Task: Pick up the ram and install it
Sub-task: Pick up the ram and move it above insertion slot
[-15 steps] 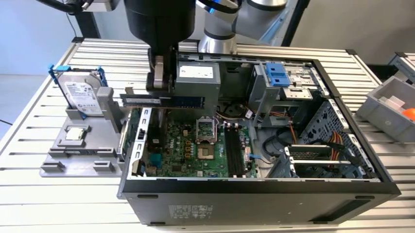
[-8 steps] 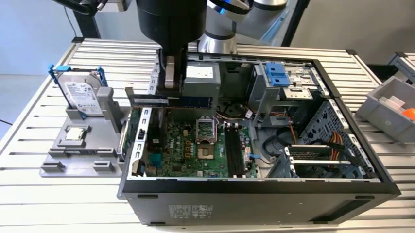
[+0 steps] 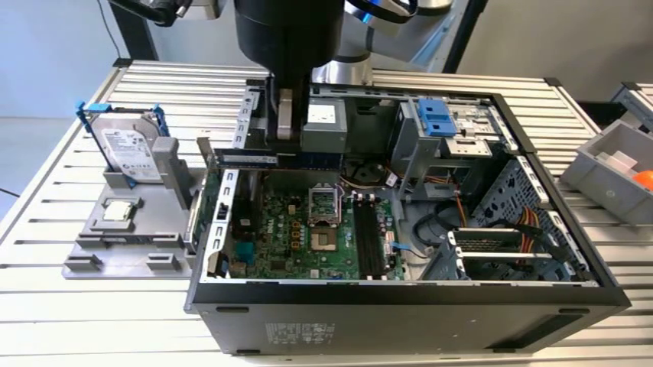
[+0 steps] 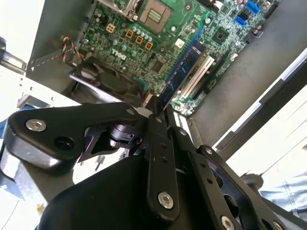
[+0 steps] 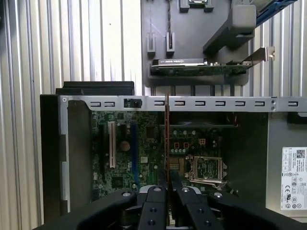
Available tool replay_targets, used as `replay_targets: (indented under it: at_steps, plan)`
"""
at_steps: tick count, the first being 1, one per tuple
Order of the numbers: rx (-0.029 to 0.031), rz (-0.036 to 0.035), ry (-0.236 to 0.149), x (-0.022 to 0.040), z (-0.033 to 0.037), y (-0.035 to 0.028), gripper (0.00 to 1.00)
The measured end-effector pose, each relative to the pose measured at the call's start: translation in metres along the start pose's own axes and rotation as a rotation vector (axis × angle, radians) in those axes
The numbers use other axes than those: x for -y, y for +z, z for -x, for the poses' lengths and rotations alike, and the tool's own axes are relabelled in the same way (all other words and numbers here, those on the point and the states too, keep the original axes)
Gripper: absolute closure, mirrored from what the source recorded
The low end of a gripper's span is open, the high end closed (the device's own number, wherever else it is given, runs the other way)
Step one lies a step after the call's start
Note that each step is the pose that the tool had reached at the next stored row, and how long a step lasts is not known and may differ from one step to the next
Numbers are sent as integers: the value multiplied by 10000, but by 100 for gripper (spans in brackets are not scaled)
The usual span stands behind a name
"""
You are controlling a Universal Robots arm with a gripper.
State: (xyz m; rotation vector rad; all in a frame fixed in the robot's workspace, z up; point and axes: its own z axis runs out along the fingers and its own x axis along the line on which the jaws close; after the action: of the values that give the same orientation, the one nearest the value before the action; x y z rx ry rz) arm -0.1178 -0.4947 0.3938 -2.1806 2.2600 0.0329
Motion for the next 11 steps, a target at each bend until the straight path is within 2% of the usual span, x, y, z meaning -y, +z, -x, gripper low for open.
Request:
replay_targets:
  at_steps: [11]
  plan:
    - [1,2,0,275,10,-3,100]
